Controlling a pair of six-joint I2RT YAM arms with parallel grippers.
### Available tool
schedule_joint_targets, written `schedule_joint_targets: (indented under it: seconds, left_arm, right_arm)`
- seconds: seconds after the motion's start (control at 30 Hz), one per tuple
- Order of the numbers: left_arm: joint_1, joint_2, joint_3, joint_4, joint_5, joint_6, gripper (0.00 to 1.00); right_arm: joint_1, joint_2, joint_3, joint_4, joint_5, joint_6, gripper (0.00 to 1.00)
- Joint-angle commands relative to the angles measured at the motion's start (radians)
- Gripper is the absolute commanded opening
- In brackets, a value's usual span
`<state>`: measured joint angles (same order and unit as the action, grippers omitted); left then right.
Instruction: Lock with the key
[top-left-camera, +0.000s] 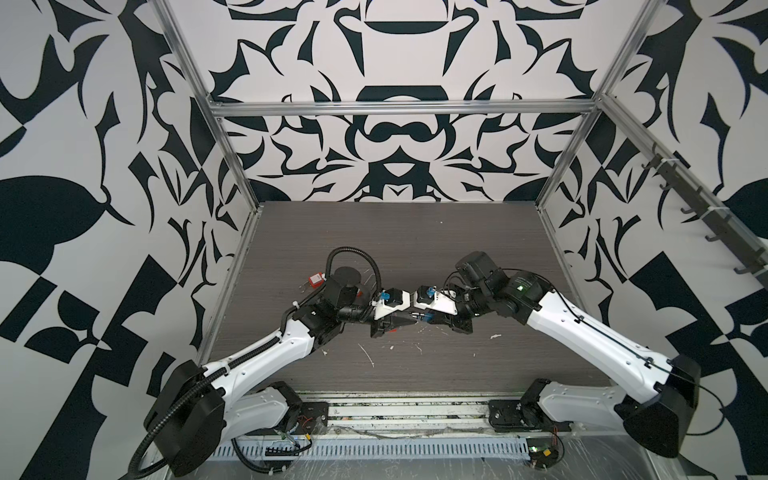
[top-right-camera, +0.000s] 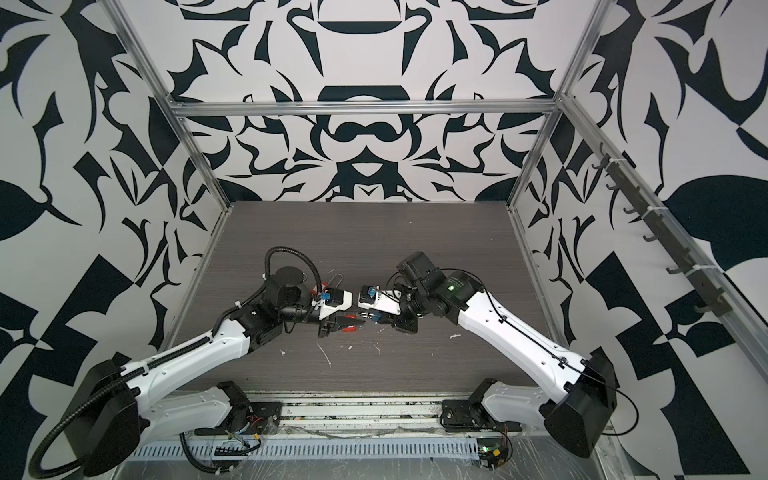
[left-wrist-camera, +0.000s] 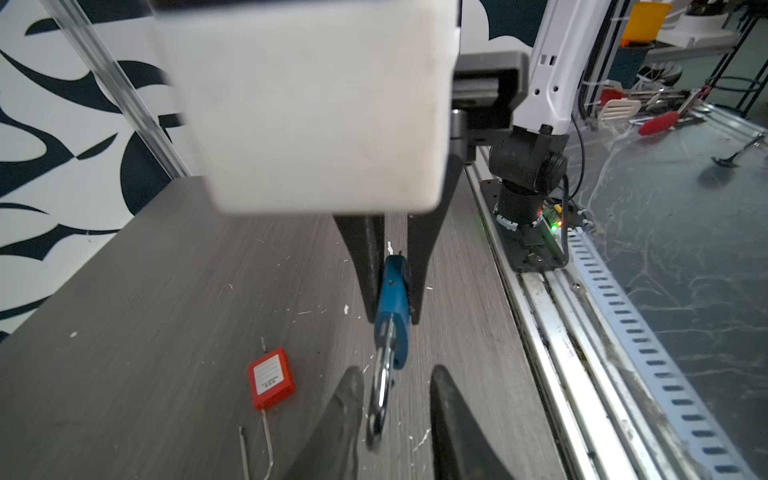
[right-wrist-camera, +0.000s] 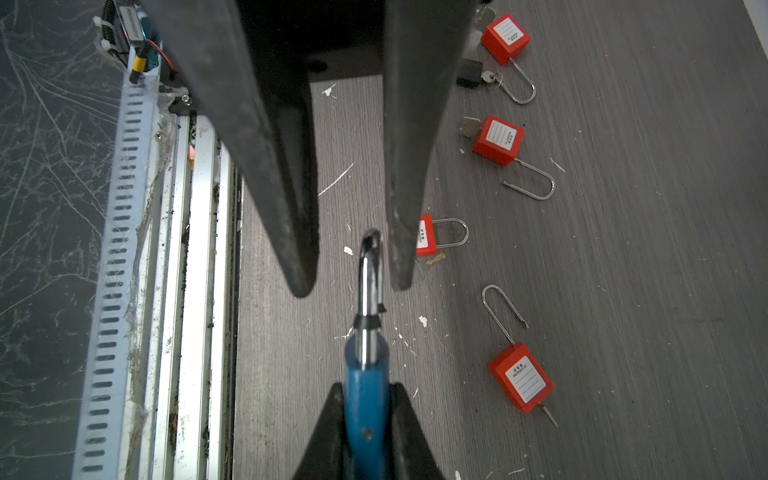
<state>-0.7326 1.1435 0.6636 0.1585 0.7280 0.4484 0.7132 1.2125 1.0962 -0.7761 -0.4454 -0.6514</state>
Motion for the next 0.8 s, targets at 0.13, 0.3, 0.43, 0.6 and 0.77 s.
schedule_joint_targets:
  seconds: [0.13,0.3,0.43,0.6,0.77]
  left_arm:
    - [-0.001,-0.017,0.047,-0.162,-0.008,0.090,0.32]
    - [-0.001,0.011,0.061,-0.168,-0.018,0.083,0.32]
    - [-0.001,0.031,0.075,-0.163,-0.022,0.080,0.31]
    - [-0.001,0.050,0.084,-0.159,-0.024,0.069,0.30]
    - [-0.001,0.049,0.082,-0.142,-0.009,0.062,0.20]
  right_arm:
    - [0.000,0.013,0.047,-0.013,-0.023,-0.002,0.00]
    - [0.000,0.019,0.060,-0.017,-0.029,-0.008,0.00]
    - [-0.001,0.019,0.067,-0.016,-0.034,-0.008,0.00]
    - [0.001,0.021,0.068,-0.012,-0.047,-0.004,0.00]
    - [0.002,0.022,0.065,-0.016,-0.040,-0.008,0.00]
